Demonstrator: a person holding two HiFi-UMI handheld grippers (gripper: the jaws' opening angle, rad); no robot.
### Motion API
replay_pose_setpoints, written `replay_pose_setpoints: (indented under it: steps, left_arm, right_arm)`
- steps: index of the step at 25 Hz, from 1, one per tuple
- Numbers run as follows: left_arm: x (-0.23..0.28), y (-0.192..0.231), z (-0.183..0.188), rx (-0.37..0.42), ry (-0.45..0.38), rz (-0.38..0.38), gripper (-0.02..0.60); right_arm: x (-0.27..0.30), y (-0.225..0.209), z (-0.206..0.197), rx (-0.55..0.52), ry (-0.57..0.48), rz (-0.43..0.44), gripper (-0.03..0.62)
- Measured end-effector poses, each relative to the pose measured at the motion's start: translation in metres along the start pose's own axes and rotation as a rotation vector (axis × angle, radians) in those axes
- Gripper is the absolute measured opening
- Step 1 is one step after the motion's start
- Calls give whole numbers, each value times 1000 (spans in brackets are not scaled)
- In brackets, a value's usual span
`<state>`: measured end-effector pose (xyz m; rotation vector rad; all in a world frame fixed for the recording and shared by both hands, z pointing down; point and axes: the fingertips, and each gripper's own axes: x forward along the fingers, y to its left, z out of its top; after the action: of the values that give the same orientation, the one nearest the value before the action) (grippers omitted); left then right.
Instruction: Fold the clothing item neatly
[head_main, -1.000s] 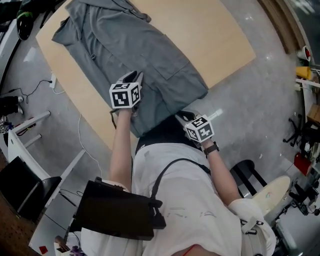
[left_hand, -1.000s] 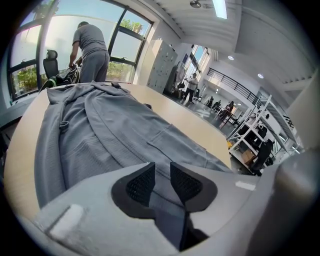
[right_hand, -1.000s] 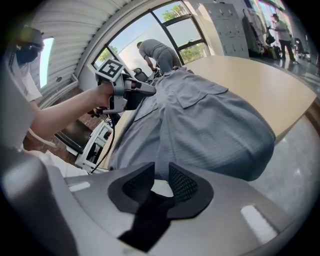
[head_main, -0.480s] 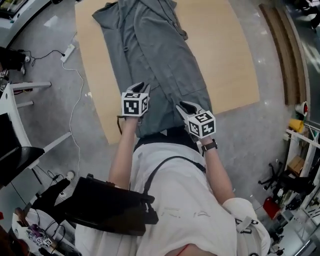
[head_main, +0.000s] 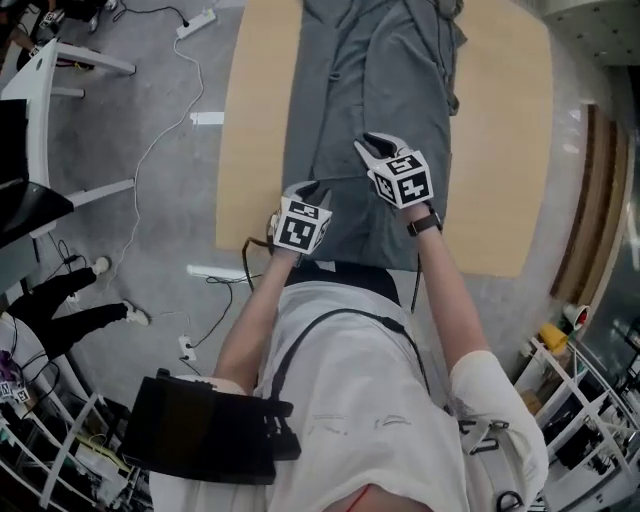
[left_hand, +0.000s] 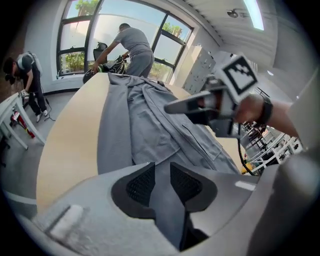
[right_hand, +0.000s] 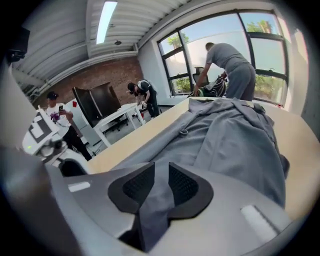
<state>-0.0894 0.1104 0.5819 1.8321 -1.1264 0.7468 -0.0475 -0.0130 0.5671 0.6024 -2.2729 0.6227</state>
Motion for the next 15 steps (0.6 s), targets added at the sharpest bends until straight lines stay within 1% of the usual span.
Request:
replay_pose_setpoints:
  steps: [2,4,6,9,11,13,14,15]
  left_arm:
    - [9,-7,-8,-8,4,-1,103]
    - [20,-19,-15,-26,5,-4,103]
    - [28,-32,-20,-53,15,-4,103]
    - [40,-48,-20,-84,14,14,104]
    - [51,-52,-19,-94,21,11,104]
    - [60,-50,-24,-115,43,21,104]
    - [63,-48,-28,-130,52,38,103]
    - [64,-47,-30,-141,53,58,77]
  right_arm:
    - [35,-22,23,-59,20,4,83]
    - [66,-48,49,-107,33,-10,83]
    - [88,-74,77,-153,31,-44,85]
    - [111,-109,118,-233,28,-108,117]
    - [127,-131,128,-288,71,-153,118]
    - [139,-142,124,-327,135,-190,117]
    - [142,-143,120,-338,151,-201,109]
    - [144,-143,116,-343,148,-201,74]
